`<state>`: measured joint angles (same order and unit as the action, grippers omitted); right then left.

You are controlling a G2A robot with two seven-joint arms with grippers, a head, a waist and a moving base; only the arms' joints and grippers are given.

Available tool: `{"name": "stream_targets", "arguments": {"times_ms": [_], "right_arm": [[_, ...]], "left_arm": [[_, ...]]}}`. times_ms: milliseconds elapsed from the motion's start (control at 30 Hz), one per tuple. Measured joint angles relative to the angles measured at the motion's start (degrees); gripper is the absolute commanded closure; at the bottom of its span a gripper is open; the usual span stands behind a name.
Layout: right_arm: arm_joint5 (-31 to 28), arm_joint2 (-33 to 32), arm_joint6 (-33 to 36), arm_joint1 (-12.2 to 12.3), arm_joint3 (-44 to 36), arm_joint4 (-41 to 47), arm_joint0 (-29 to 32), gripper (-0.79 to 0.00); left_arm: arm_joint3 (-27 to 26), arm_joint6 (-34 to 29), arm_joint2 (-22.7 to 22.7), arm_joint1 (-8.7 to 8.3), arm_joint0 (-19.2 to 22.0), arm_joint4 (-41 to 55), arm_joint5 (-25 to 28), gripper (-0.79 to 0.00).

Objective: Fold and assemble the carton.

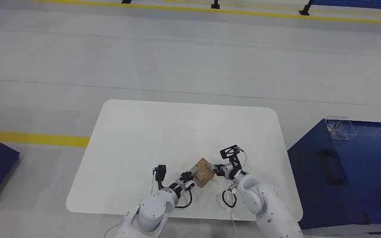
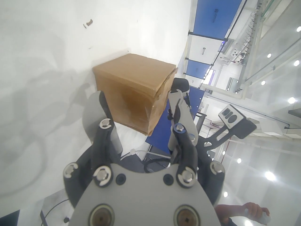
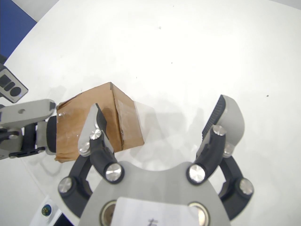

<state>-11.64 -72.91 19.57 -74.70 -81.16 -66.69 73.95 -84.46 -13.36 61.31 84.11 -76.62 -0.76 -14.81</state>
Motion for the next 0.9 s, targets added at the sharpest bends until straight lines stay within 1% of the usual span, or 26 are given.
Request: {"name": "stream_targets", "arguments": {"times_ms": [133, 167, 267, 400, 433, 500, 533, 567, 633, 667, 700, 767, 833, 867, 900], "right_arm": [[0.1, -0.5, 0.4, 0.1, -0.5, 1.1, -0.3, -0.785], [0.0, -0.9, 0.1, 0.1, -0.8, 1.5, -0.1, -0.785], [-0.3, -2.0, -0.8, 0.3, -2.1, 2.6, 0.8, -0.785], [-0.1, -2.9, -1.7, 0.5, -3.1, 3.6, 1.7, -0.785], [0.1, -3.0, -1.9, 0.5, -3.2, 3.7, 1.8, -0.785], [0.7, -3.2, -2.3, 0.5, -2.9, 4.2, 1.9, -0.785], [1.0, -3.3, -2.4, 0.5, -2.7, 4.4, 1.8, -0.785], [1.5, -3.4, -2.4, 0.5, -2.2, 4.7, 1.7, -0.785], [2.4, -3.5, -2.0, 0.4, -1.3, 5.2, 1.2, -0.785], [3.2, -3.4, -1.4, 0.4, -0.6, 5.6, 0.8, -0.785], [3.6, -3.4, -0.9, 0.3, -0.1, 5.9, 0.4, -0.785], [4.4, -3.2, 0.1, 0.3, 1.0, 6.5, -0.6, -0.785], [4.6, -3.1, 0.4, 0.2, 1.7, 6.7, -1.3, -0.785], [4.7, -3.0, 0.5, 0.2, 2.0, 6.7, -1.5, -0.785], [4.7, -3.0, 0.4, 0.2, 2.2, 6.7, -1.7, -0.785]], "left_arm": [[-2.1, 3.7, 0.1, -0.41, -1.8, -4.8, 5.7, -0.785], [-2.2, 4.2, 0.2, -0.43, -1.9, -5.0, 6.2, -0.785], [-2.1, 3.5, 0.1, -0.41, -1.8, -4.8, 5.4, -0.785], [-2.0, 3.1, 0.2, -0.47, -1.8, -4.9, 5.9, -0.785], [-1.8, 2.9, 0.6, -0.59, -1.6, -5.3, 6.8, -0.785], [-1.3, 4.5, 1.1, -1.15, -1.2, -9.3, 12.3, -0.785], [-1.0, 5.5, 1.0, -1.43, -1.4, -12.5, 15.8, -0.785], [-0.8, 6.4, 0.8, -1.84, -1.7, -17.6, 20.9, -0.785], [-0.6, 8.0, 0.9, -2.57, -2.4, -26.3, 28.0, -0.785], [-0.6, 9.8, 1.0, -3.05, -2.9, -32.9, 31.6, -0.785], [-0.8, 11.8, 1.0, -3.35, -3.3, -38.2, 33.1, -0.785], [-1.2, 16.9, 0.0, -3.87, -4.1, -51.0, 33.6, -0.785], [-0.8, 19.9, -1.2, -4.12, -4.2, -61.6, 30.7, -0.785], [-0.2, 21.2, -2.3, -4.16, -4.0, -68.0, 28.0, -0.785], [0.4, 21.7, -3.2, -4.13, -3.8, -72.0, 26.3, -0.785]]}}
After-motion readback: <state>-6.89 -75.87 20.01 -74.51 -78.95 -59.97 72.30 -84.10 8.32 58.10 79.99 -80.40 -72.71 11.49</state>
